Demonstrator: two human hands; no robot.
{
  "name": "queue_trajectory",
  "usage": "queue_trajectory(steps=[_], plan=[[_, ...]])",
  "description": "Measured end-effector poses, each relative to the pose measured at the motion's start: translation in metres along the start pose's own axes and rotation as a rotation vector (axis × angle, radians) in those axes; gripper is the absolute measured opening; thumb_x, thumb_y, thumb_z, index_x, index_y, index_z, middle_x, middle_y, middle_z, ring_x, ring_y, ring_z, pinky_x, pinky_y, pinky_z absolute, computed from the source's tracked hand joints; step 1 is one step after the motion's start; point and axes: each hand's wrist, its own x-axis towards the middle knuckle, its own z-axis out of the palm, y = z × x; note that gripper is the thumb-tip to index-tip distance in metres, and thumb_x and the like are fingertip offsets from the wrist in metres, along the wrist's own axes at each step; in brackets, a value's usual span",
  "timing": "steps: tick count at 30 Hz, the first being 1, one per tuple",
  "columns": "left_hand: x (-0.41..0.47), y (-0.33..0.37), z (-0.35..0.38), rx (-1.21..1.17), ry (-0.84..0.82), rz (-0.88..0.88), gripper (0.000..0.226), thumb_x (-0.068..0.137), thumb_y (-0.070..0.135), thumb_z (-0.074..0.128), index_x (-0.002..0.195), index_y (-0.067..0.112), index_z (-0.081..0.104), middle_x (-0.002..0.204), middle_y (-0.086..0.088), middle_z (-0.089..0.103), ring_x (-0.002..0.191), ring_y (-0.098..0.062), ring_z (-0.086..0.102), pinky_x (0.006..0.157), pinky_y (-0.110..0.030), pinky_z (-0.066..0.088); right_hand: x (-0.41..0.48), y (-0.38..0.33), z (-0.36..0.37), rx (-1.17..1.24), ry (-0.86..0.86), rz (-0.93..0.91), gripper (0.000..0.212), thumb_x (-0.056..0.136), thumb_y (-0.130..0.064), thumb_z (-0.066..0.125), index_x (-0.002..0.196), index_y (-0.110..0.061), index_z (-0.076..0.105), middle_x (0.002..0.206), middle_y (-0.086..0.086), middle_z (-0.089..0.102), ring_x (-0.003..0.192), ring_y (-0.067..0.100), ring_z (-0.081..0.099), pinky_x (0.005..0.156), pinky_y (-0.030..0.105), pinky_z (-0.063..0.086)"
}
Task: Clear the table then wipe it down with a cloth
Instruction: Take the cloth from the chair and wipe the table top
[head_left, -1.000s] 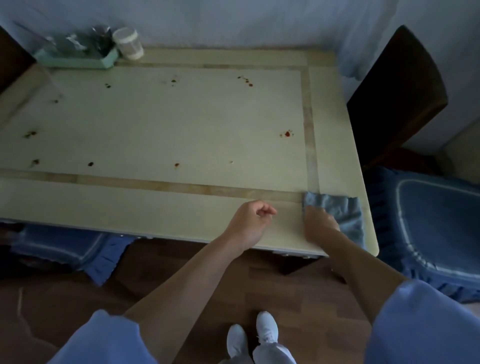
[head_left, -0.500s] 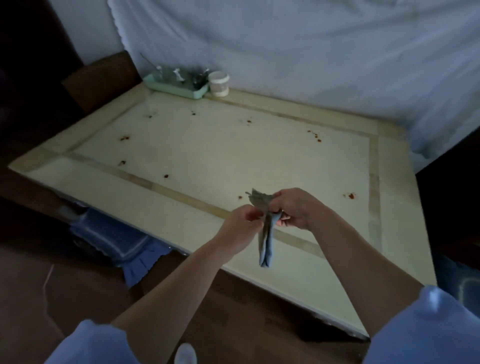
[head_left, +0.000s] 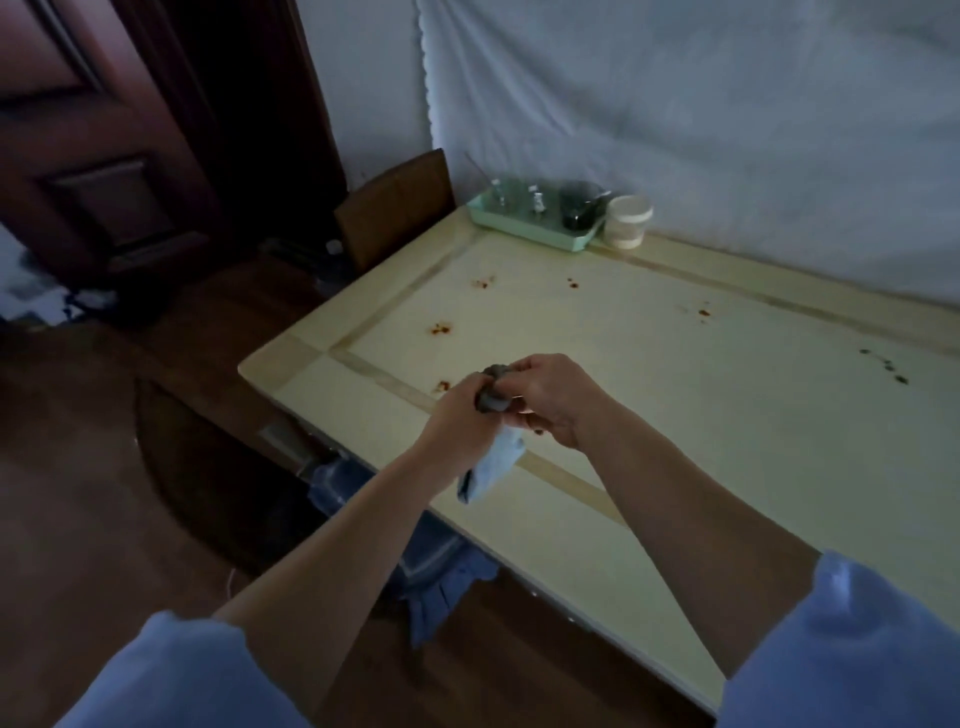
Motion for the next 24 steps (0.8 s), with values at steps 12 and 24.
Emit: queue_trajectory(steps=[12,24], plan=[[0.124,-0.06,-0.083,0.081,0.013,-0.103,0.031,0.081,-0.007,0.039,0.093,0.017,0.056,0.075,0.001,0.054,0.073,-0.017,0.051,0.057,-0.024,0.037,0.135,-0.053,0.044,-0.063,-0.03,-0.033,0.027,0.088,-0.006,0.054,0.109,0.009,0.061,0.089,0.014,0.056,0.066,0.016,0.054,0.062,0.025,0.048],[0.232,-0.105,-0.131,0.075,-0.106,-0.091,0.03,0.084,-0.003,0.043,0.087,0.021,0.061,0.079,0.003,0.061,0.074,-0.008,0.056,0.064,-0.02,0.042,0.222,-0.07,0.071,-0.123,0.035,0.058,0.024,0.088,-0.008,0.053,0.107,0.003,0.064,0.092,0.011,0.059,0.076,0.02,0.059,0.064,0.023,0.05]])
